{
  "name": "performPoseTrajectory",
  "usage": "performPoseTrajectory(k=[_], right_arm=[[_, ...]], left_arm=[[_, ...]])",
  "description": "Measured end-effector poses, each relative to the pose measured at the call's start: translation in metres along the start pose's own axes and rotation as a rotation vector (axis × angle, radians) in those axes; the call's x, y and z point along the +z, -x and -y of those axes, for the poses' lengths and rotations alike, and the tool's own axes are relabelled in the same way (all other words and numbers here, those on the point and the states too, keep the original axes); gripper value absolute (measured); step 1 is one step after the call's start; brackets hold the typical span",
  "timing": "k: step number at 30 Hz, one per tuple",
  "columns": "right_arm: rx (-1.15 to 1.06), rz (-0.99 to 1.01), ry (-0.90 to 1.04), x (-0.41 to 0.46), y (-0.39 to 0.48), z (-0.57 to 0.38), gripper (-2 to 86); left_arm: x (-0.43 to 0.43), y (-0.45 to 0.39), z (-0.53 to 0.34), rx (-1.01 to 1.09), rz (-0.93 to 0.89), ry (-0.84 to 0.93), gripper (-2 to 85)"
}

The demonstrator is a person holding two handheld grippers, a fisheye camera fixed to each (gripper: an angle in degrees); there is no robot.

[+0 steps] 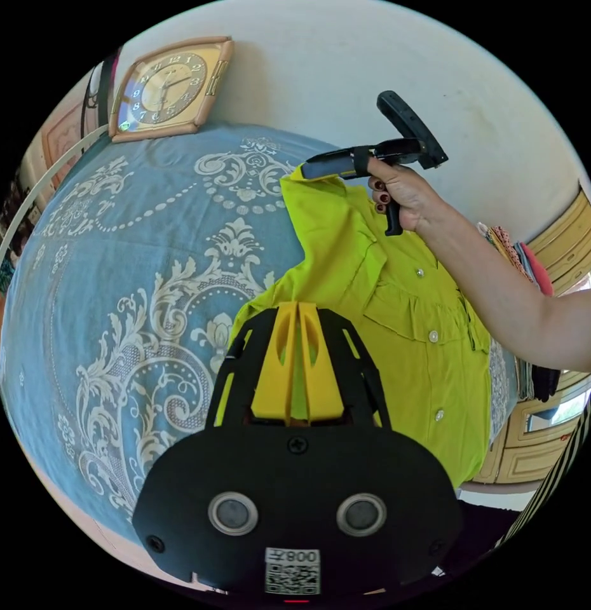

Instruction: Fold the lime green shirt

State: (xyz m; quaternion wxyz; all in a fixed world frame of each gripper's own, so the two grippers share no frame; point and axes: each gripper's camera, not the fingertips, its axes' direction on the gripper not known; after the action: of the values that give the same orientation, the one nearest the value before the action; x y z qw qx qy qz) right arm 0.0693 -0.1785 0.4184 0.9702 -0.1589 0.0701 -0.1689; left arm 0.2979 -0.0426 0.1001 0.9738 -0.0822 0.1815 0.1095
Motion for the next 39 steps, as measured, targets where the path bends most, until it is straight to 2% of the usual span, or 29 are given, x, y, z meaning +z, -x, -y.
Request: performPoseTrajectory(k=[2,6,10,13,16,21,24,26,32,34,37,39], right_arm=[[-0.020,0.039,-0.009,-0.004,0.002,-0.001,0.6],[-0.033,-0.086,0.020,-0.005,0.009,-0.007,2.3],[-0.038,-0.069,0.094,0.005,0.010,-0.003,5.2],[-0.043,-0.104,0.104,0.009,0.013,-0.004,3.3],[-0.055,-0.075,0.101,0.005,0.016,-0.005,1.3],[-0.026,0.033,-0.020,-0.021,0.013,-0.003,0.4],[0.001,0.033,0.072,-0.007,0.006,0.000,0.3],[0.022,0.003,0.128,0.002,0.004,-0.002,0.2],[-0.008,-0.156,0.012,-0.036,0.026,-0.022,0.0],[-0.039,-0.137,-0.019,-0.049,0.036,-0.037,0.0],[-0.117,-0.030,-0.012,-0.057,0.055,-0.071,0.1],[-0.138,0.024,0.015,-0.053,0.065,-0.095,0.1]], left_arm=[[-0.009,0.005,0.003,-0.007,-0.043,-0.052,1.1],[-0.015,0.012,0.007,-0.012,-0.075,-0.087,1.8],[-0.004,0.023,0.014,-0.030,-0.097,-0.036,1.7],[0.009,0.029,0.020,-0.053,-0.089,0.018,1.2],[0.007,0.035,0.025,-0.070,-0.090,-0.004,0.7],[-0.004,0.047,0.031,-0.120,-0.068,-0.078,0.3],[-0.001,0.055,0.036,-0.145,-0.063,-0.070,0.3],[0.001,0.057,0.039,-0.155,-0.093,-0.081,0.3],[0.005,0.043,0.062,-0.050,-0.144,-0.118,0.3],[0.014,0.038,0.072,-0.007,-0.139,-0.087,0.3],[0.029,0.041,0.084,0.001,-0.013,-0.047,0.3],[0.035,0.048,0.088,-0.003,-0.022,-0.037,0.2]])
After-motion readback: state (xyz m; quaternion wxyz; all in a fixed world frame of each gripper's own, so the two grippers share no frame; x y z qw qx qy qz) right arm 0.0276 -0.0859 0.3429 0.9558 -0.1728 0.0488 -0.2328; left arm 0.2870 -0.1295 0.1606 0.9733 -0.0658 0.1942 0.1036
